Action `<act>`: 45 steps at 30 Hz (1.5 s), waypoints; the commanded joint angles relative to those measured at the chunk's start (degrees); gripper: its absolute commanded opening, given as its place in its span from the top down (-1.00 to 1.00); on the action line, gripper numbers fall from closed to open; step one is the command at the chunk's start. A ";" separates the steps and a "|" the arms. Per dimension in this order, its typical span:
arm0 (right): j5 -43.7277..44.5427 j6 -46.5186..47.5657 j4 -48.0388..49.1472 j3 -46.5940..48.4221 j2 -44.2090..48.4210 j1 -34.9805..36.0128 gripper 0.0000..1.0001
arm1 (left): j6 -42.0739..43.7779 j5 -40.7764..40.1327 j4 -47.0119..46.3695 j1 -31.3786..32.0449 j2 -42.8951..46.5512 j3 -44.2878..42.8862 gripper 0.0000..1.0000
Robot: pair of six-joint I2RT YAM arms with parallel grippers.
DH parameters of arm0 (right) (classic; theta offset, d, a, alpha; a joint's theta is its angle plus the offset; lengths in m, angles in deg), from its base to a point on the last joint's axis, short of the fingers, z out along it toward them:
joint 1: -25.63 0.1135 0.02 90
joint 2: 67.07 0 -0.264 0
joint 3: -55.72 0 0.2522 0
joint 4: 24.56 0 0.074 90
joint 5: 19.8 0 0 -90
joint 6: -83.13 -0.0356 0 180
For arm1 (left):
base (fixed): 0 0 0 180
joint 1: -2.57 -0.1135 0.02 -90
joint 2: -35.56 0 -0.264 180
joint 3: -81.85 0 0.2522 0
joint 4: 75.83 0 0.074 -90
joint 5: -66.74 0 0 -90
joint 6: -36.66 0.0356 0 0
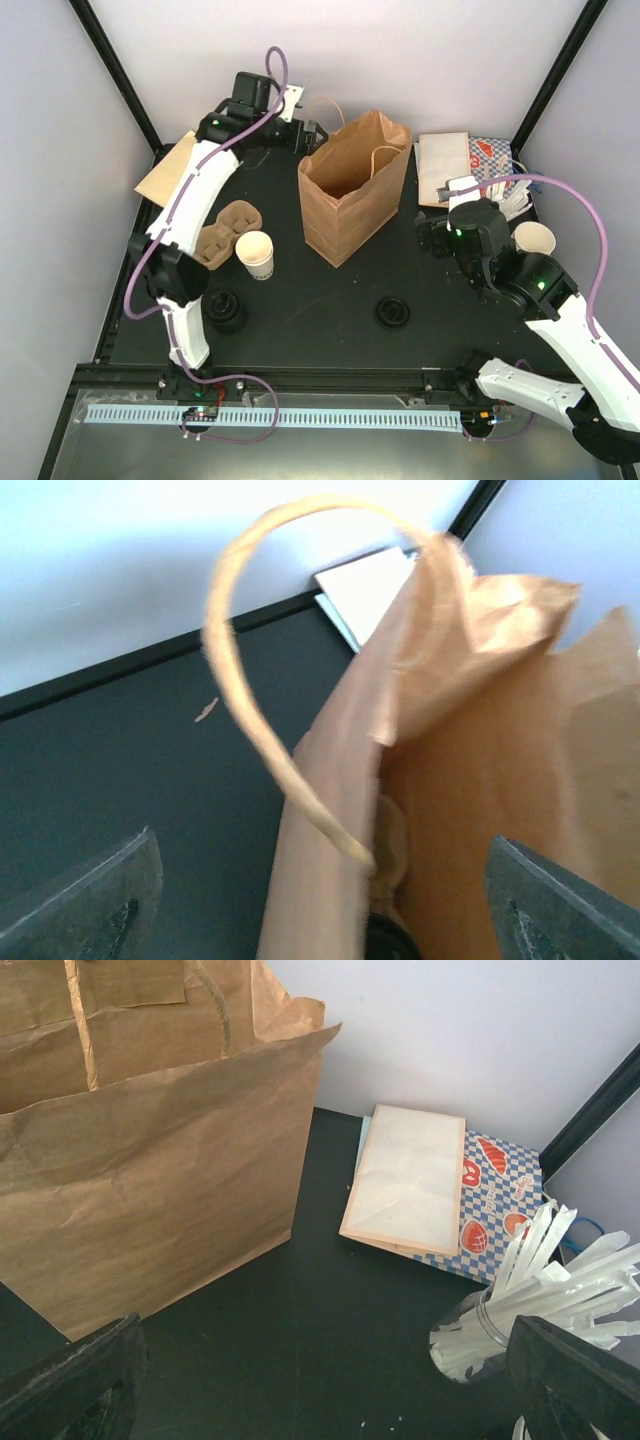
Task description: Pack the takeout coffee
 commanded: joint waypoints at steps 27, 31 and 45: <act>-18.78 -12.96 5.27 -13.26 3.82 -0.27 -1.00 | -9.27 -24.88 4.22 -1.84 57.35 55.92 -0.91; -19.30 -14.79 6.17 -15.65 3.65 -0.30 -1.00 | -14.82 -24.86 2.97 -3.11 57.71 60.92 -0.88; -23.54 -23.79 9.26 -22.57 -1.49 -0.34 -1.00 | -20.15 -20.47 -1.59 -4.23 57.40 73.66 -0.97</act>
